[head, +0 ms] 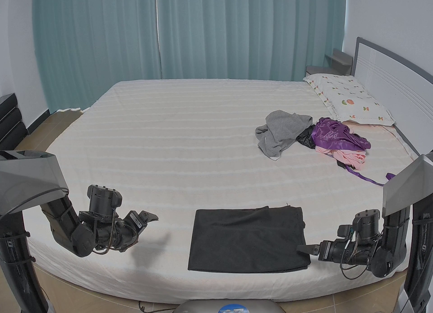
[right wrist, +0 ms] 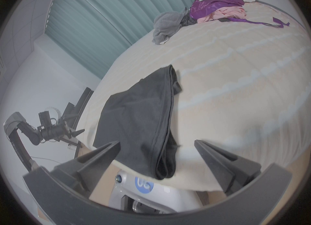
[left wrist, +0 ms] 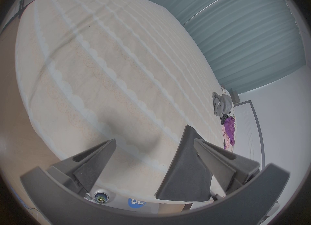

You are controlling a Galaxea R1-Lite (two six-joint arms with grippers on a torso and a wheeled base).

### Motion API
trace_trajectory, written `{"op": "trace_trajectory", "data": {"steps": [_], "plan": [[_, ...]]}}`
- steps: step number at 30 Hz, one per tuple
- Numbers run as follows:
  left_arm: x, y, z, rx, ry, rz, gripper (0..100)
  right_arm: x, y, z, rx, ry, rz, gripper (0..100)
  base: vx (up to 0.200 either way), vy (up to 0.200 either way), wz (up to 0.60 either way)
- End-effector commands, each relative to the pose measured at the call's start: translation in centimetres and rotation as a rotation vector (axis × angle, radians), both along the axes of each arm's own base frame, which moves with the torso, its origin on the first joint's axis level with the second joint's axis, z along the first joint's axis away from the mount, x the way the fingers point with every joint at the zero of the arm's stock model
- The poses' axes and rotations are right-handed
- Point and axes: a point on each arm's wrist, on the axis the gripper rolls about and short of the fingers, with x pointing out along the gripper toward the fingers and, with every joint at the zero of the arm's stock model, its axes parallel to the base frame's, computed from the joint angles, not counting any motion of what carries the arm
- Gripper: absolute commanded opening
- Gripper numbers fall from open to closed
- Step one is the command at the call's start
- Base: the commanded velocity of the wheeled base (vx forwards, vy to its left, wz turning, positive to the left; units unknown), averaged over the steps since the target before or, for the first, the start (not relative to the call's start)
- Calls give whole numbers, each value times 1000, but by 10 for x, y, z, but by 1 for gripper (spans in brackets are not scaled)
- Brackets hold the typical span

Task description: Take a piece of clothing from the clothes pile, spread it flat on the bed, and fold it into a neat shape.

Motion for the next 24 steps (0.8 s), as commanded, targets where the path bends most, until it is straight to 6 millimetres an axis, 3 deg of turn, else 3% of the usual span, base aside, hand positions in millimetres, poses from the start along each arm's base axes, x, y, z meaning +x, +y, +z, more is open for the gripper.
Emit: {"op": "trace_trajectory", "data": {"steps": [1,12,24], "plan": [[0,0,0,0,1,1,100,34,-5,-1,29,-87,-51,100,0,0,0],[0,0,0,0,1,1,100,104,0,-5,113,-121,-133,100,0,0,0],[1,0,0,0,-1,1,100,128,6,-15,126,-119,-142,100,0,0,0]]}}
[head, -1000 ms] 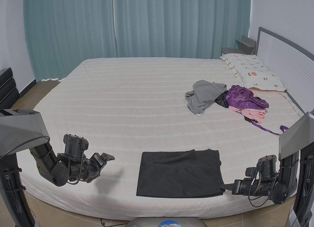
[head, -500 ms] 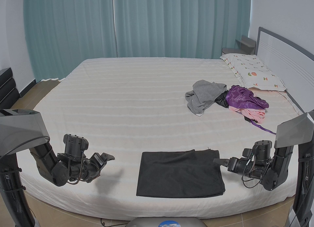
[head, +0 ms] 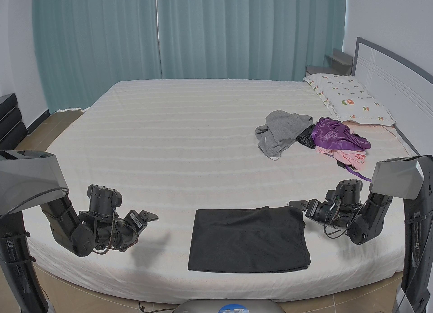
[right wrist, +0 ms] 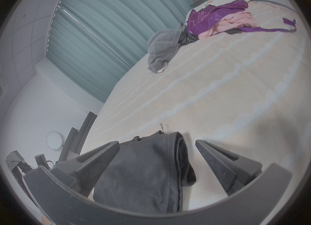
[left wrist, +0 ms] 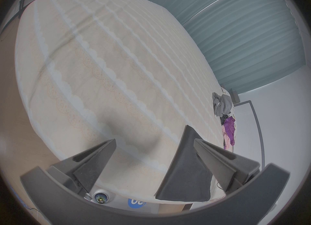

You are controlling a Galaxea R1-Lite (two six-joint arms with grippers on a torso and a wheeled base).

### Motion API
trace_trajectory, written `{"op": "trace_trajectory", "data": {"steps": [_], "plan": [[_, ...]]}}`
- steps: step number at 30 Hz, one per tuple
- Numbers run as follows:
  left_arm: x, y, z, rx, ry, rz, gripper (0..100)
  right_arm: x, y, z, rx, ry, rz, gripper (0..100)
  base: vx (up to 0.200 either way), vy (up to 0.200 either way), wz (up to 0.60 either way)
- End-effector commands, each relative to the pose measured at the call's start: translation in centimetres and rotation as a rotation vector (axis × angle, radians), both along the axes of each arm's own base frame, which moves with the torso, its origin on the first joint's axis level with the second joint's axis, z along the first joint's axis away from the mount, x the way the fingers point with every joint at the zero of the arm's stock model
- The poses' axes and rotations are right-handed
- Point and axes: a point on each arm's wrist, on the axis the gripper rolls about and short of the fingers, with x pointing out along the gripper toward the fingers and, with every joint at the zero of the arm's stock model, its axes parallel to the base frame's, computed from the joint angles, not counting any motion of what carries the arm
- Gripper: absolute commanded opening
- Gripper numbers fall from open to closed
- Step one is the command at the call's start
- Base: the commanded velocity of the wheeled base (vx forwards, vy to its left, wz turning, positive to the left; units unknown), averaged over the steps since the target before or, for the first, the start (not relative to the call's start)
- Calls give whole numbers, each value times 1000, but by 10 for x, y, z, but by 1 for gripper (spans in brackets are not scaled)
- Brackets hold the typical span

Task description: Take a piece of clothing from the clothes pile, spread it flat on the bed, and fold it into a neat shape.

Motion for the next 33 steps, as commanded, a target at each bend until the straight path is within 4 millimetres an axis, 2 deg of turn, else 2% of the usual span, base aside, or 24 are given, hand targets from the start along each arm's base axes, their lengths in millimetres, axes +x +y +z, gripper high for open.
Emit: {"op": "trace_trajectory", "data": {"steps": [1,2,6,21,31,32,33], "plan": [[0,0,0,0,1,0,100,6,1,-7,-2,9,1,100,0,0,0],[0,0,0,0,1,0,100,9,2,-10,-4,19,0,0,0,0,0],[0,0,0,0,1,0,100,14,2,-10,-9,13,-15,0,0,0,0],[0,0,-1,0,3,0,100,16,-20,-7,-13,8,-90,0,0,0,0],[0,0,0,2,1,3,100,14,-18,-10,-18,20,-84,0,0,0,0],[0,0,-1,3,2,3,100,14,-17,-10,-18,22,-82,100,0,0,0],[0,0,-1,3,2,3,100,13,-17,-11,-19,26,-81,100,0,0,0]]}}
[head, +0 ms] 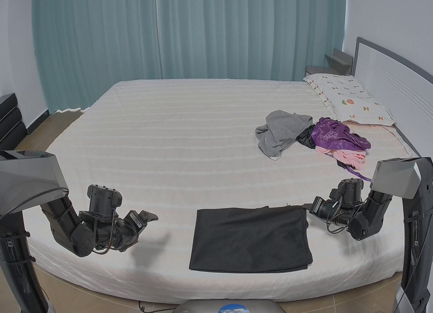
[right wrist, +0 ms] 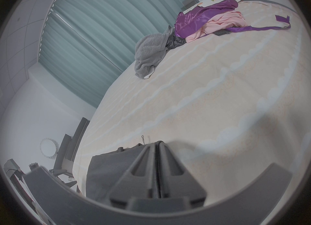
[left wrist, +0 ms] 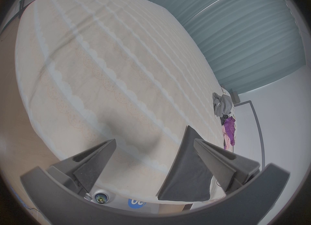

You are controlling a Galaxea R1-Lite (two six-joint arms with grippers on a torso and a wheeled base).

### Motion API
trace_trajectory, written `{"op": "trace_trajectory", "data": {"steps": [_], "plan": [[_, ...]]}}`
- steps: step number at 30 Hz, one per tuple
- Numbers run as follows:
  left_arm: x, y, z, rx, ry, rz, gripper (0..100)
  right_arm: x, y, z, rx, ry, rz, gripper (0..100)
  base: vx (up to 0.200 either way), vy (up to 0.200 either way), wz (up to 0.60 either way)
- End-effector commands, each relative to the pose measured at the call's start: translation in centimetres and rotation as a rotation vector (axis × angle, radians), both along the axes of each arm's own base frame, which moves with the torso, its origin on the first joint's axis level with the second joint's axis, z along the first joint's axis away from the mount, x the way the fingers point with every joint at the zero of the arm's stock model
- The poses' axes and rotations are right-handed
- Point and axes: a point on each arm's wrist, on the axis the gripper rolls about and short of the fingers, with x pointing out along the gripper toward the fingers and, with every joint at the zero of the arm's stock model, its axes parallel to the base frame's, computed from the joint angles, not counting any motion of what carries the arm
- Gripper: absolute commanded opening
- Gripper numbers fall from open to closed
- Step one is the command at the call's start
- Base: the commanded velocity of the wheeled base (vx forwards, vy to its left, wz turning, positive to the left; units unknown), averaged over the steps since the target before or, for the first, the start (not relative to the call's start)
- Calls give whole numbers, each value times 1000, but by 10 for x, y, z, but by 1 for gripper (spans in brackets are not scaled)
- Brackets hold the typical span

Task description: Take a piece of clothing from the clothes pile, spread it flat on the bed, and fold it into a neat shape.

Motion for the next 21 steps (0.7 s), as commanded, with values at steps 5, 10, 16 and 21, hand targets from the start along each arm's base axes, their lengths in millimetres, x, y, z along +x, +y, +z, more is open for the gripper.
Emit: {"op": "trace_trajectory", "data": {"steps": [5,10,16,21], "plan": [[0,0,-1,1,2,-1,100,-5,0,9,9,-4,6,100,0,0,0],[0,0,-1,2,4,0,100,-18,-1,20,63,13,-25,100,0,0,0],[0,1,-1,22,-2,36,100,-21,-8,27,126,29,-83,100,0,0,0],[-1,1,0,21,-3,35,100,-21,-9,26,131,32,-89,100,-200,0,0]]}}
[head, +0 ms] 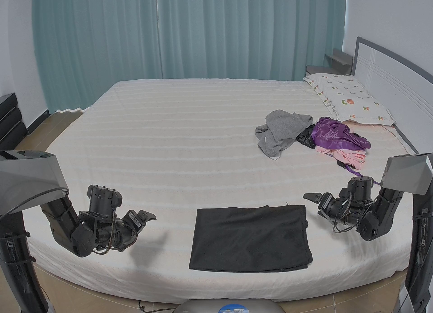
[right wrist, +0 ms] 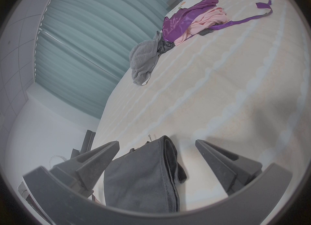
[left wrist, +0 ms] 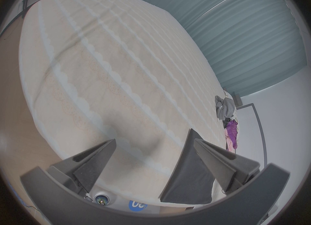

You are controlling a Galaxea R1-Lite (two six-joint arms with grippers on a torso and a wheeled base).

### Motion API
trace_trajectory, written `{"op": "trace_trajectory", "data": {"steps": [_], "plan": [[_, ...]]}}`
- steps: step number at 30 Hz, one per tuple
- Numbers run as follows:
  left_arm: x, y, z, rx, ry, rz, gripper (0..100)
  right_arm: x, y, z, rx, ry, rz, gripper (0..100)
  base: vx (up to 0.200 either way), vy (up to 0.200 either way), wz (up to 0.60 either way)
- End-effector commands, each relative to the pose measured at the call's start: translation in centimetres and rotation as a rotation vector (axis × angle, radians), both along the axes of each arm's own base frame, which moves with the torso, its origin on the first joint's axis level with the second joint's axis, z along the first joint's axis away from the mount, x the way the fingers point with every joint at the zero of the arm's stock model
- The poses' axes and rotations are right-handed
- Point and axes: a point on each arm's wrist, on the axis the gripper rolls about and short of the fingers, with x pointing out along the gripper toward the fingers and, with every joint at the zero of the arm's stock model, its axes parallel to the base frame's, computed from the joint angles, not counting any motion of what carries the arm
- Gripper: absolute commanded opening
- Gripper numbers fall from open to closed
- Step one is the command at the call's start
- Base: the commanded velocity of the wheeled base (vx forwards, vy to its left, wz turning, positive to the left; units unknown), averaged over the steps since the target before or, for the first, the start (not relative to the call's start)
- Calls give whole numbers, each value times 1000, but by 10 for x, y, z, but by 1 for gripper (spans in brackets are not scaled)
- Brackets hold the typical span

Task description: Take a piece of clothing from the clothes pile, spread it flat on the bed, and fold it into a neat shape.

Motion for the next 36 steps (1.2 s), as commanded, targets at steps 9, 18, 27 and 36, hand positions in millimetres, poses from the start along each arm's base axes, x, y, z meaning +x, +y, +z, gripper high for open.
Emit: {"op": "trace_trajectory", "data": {"steps": [9,18,27,36], "plan": [[2,0,1,-3,-6,3,100,1,-1,2,0,-6,-3,100,-22,0,0],[3,-9,3,-35,-9,1,100,2,3,-4,-2,3,-1,100,0,0,0],[3,-12,4,-36,-13,-5,100,2,3,-6,-5,8,1,100,0,0,0],[4,-13,4,-40,-13,-4,100,2,4,-6,-4,8,4,100,0,-44,0]]}}
